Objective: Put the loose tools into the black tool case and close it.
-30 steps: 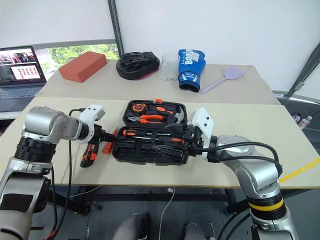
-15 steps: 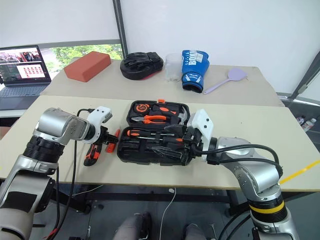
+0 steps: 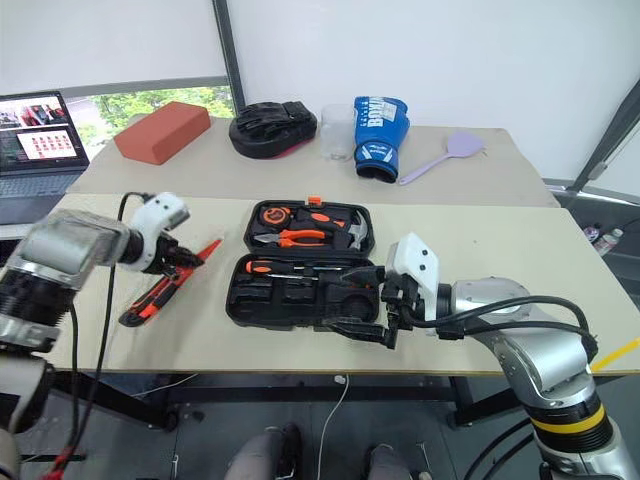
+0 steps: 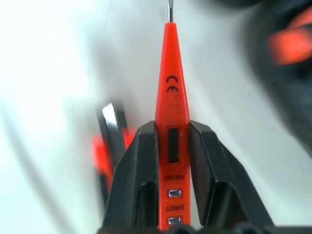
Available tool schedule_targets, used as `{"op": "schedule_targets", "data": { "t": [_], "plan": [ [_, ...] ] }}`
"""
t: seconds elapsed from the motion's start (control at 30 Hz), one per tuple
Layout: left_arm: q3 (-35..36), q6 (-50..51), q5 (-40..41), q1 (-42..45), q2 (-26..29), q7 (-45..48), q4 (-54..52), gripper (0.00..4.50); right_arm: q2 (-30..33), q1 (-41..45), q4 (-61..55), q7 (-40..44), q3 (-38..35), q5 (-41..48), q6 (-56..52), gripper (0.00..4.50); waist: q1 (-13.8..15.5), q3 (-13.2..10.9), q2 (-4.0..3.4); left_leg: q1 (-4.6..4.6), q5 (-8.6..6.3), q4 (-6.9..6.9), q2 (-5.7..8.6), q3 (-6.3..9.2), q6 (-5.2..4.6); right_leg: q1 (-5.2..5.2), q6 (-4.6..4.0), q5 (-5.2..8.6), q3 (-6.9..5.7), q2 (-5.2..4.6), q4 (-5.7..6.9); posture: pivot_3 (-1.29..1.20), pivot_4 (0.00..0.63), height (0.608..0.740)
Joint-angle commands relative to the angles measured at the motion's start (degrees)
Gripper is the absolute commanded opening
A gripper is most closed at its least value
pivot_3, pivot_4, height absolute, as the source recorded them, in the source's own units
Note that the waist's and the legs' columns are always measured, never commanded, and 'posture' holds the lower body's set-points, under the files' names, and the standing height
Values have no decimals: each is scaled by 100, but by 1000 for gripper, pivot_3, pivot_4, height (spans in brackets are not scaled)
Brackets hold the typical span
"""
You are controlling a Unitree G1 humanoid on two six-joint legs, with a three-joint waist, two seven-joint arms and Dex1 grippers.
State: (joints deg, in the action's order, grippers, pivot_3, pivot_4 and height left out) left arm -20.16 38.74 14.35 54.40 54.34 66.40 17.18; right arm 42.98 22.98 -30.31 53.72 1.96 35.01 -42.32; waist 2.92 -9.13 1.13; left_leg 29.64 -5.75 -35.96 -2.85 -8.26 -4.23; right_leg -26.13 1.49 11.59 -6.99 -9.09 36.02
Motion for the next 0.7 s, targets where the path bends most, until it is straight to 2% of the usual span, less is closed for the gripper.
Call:
{"op": "schedule_targets", "data": {
  "t": [0.03, 0.2, 0.4, 0.6, 0.7],
  "plan": [
    [-96, -1151, 46, 244, -228, 1327, -333, 422, 58, -62, -213, 4, -3, -35, 167, 4500, 28, 0, 0, 5, -1, -3, 2, -4, -2, -1, 3, -2, 0, -6, -1, 0, 150, 718],
    [-599, -1440, -470, 313, -806, 1781, -294, 422, -22, -79, -284, -159, 20, -39, 143, 4500, 50, 0, 0, 30, -18, -54, 3, -5, -29, -4, 25, -11, -2, -9, 3, 0, 150, 718],
    [-965, -1460, -1372, 651, -1597, 1288, 792, 422, -65, -209, -467, -372, -43, 35, 93, 4500, 65, 0, 0, 40, -31, -96, 1, -1, -52, 2, 36, -15, -4, -6, 13, 0, 150, 718],
    [-946, -2232, -1691, 893, -1995, 1452, 1399, 422, -100, -258, -521, -530, -81, 108, 75, 4500, 52, 0, 0, 43, -37, -107, 2, 1, -60, 6, 52, -14, -4, -9, 12, 0, 150, 718],
    [-951, -2273, -1837, 1015, -2105, 1589, 1643, 422, -120, -269, -546, -593, -80, 123, 82, 4500, 49, 0, 0, 43, -37, -108, 2, 0, -62, 6, 47, -17, -4, -9, 12, 0, 150, 718]
  ]
}}
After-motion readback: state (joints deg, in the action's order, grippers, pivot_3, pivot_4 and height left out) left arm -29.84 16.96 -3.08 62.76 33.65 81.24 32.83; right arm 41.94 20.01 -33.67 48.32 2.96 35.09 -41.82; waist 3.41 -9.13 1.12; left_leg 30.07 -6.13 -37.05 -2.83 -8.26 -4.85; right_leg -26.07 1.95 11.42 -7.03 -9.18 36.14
